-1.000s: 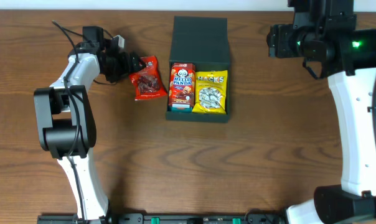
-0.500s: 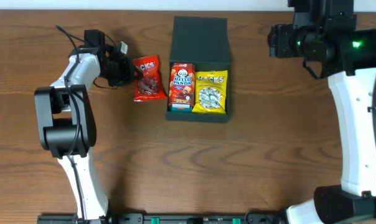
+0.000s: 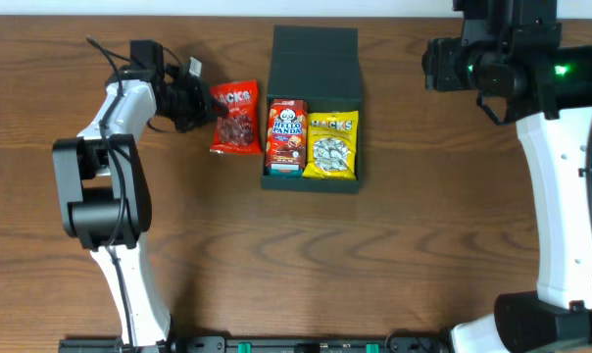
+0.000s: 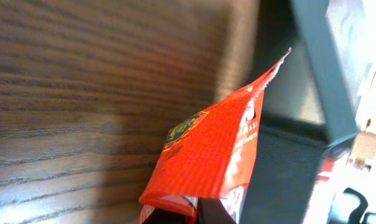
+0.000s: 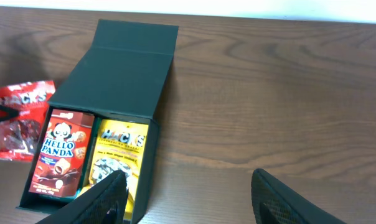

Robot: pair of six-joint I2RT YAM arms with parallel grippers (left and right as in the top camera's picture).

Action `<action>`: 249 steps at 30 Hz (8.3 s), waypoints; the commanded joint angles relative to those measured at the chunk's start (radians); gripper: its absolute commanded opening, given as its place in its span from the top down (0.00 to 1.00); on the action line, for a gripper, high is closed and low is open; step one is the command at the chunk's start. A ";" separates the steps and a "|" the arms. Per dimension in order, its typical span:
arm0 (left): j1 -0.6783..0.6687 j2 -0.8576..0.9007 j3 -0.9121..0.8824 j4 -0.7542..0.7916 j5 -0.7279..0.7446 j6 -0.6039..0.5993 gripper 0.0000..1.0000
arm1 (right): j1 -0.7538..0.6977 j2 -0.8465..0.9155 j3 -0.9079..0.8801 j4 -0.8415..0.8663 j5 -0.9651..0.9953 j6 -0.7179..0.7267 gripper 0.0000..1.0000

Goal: Pack container

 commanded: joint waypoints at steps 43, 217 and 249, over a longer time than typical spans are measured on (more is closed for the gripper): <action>-0.481 -0.120 0.071 -0.032 -0.183 -0.586 0.94 | -0.236 -0.113 -0.002 -0.019 -0.087 0.018 0.28; -0.189 0.127 0.100 0.402 -0.367 -0.798 0.94 | -0.080 0.668 -0.269 0.799 -0.613 0.420 0.98; -0.168 0.128 0.100 0.392 -0.366 -0.801 0.94 | -0.075 0.724 -0.269 1.065 -0.859 0.520 0.99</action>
